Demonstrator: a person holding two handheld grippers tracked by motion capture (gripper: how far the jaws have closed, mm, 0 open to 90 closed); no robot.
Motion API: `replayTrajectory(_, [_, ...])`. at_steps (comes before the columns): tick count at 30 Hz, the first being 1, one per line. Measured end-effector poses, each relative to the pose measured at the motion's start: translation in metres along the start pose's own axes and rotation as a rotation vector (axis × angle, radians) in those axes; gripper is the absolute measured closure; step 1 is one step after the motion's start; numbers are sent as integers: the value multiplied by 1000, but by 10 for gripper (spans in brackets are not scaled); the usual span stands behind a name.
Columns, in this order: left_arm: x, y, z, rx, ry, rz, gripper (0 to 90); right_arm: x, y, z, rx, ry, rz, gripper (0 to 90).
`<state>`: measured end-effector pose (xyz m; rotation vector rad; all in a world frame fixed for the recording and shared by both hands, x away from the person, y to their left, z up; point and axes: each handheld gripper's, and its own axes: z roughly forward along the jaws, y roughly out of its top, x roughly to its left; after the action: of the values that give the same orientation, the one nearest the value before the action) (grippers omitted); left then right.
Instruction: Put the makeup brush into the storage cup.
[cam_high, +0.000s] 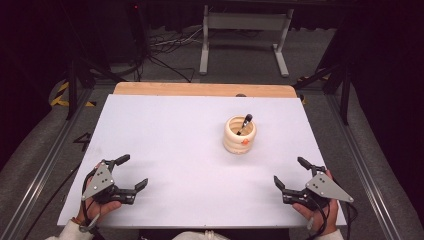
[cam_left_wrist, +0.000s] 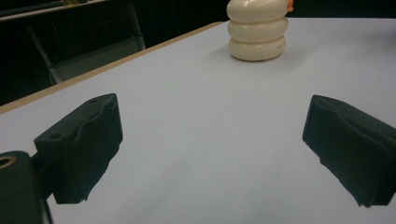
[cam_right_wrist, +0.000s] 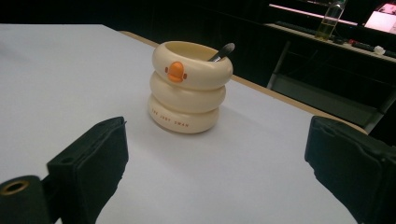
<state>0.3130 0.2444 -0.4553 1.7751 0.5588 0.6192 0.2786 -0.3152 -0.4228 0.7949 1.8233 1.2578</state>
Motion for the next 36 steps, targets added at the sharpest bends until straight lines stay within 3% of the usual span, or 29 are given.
replayTrajectory(6, [0, 1, -3, -19, 8, 7, 60, 3, 3, -1, -5, -24, -12, 68])
replayTrajectory(36, [2, 2, -1, -15, 6, 10, 62, 3, 1, 3, 14, -16, -19, 71])
